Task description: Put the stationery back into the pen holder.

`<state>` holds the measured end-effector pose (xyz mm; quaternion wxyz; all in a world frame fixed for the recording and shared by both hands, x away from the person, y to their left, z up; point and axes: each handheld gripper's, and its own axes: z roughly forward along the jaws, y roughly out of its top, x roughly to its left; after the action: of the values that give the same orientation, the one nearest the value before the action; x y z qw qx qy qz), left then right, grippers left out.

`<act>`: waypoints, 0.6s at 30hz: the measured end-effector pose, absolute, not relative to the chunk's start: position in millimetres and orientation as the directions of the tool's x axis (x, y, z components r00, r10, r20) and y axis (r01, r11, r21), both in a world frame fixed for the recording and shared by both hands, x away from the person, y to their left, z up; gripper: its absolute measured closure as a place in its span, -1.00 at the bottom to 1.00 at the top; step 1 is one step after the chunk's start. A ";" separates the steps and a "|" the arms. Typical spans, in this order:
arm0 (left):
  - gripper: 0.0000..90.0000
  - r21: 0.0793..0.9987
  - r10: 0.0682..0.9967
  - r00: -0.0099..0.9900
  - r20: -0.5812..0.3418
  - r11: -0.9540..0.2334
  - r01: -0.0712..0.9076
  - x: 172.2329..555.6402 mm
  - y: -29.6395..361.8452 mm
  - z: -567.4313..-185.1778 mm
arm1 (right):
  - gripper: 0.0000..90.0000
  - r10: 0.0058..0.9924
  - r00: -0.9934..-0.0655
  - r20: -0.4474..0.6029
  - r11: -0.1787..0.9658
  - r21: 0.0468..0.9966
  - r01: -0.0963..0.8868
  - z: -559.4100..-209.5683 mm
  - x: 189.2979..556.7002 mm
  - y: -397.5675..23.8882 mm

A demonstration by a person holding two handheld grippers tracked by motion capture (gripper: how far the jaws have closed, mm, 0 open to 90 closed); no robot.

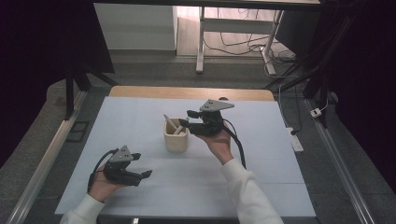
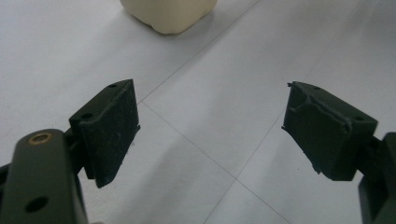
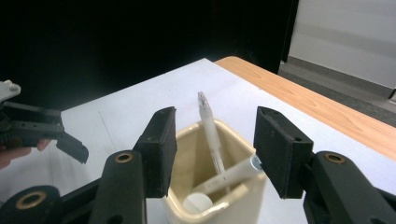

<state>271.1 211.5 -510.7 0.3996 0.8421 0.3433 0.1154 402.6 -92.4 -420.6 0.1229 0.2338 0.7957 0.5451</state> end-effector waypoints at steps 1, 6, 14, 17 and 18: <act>-0.61 0.752 0.671 0.737 -0.080 -0.445 0.486 271.1 211.6 -510.8 | 0.08 0.508 -0.859 0.060 0.296 0.925 0.239 -420.6 401.5 -94.9; -0.61 0.751 0.672 0.736 -0.080 -0.445 0.488 271.6 211.6 -511.3 | 0.08 0.514 -0.856 0.056 0.304 0.921 0.243 -421.1 396.1 -108.2; -0.61 0.751 0.673 0.735 -0.083 -0.443 0.490 272.0 212.5 -511.9 | 0.07 0.530 -0.847 0.045 0.326 0.911 0.253 -425.9 388.1 -130.8; -0.61 0.750 0.674 0.734 -0.083 -0.443 0.491 272.1 212.7 -512.3 | 0.07 0.541 -0.840 0.043 0.331 0.907 0.259 -428.3 383.6 -142.8; -0.61 0.749 0.673 0.735 -0.083 -0.444 0.492 272.1 212.8 -512.5 | 0.07 0.544 -0.838 0.044 0.329 0.908 0.261 -429.3 381.8 -146.9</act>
<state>272.1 212.8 -512.5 0.3981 0.8419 0.3459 0.1142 381.8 -146.9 -429.3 0.1352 0.2503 0.8038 0.5224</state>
